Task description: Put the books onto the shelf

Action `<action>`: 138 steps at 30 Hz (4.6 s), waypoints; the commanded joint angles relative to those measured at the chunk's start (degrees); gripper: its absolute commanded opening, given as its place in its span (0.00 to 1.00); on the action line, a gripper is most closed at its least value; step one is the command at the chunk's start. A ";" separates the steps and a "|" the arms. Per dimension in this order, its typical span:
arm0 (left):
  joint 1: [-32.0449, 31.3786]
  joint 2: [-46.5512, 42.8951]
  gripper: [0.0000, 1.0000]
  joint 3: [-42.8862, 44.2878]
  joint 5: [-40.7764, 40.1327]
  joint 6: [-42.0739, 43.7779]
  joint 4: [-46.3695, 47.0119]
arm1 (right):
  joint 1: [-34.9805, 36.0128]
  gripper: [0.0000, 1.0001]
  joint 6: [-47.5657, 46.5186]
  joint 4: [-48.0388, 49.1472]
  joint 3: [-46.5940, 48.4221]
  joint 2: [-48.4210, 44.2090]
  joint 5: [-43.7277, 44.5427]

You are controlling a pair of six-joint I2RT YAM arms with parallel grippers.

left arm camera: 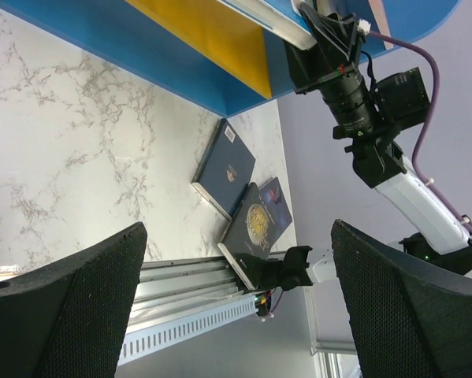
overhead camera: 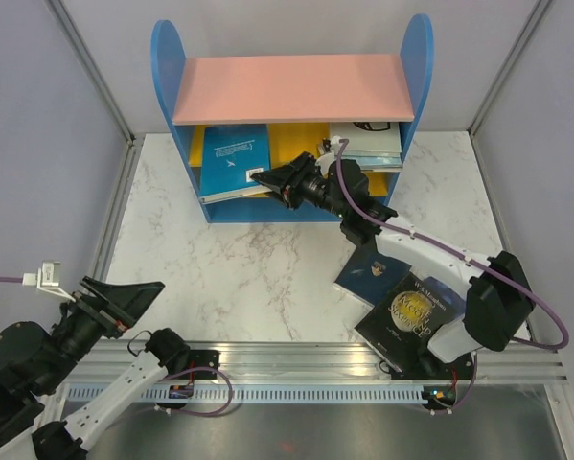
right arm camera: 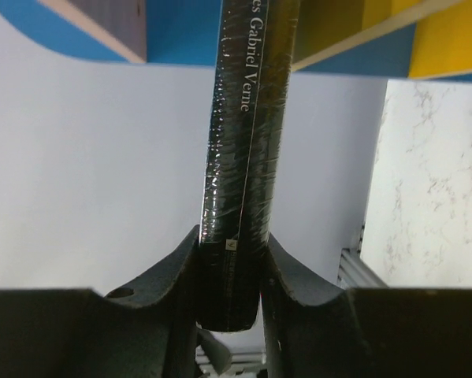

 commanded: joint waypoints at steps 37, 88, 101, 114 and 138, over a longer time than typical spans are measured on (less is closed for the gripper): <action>-6.94 -1.26 1.00 3.80 -6.54 -4.89 -8.12 | 3.53 0.70 4.48 9.93 17.25 19.01 13.99; -9.40 67.43 1.00 -23.10 28.00 11.71 63.77 | -44.78 0.98 -38.94 -72.43 -17.12 -20.81 8.72; -17.03 78.63 1.00 -23.33 43.20 13.05 80.80 | -47.79 0.98 -41.67 -69.88 -21.25 -15.88 11.18; -25.48 85.31 1.00 -30.21 39.61 4.87 93.99 | -48.23 0.98 -40.79 -66.63 -25.47 -16.32 7.84; -31.81 109.56 0.74 -29.15 33.63 -18.85 129.77 | -48.41 0.98 -41.05 -59.86 -35.93 -20.54 1.68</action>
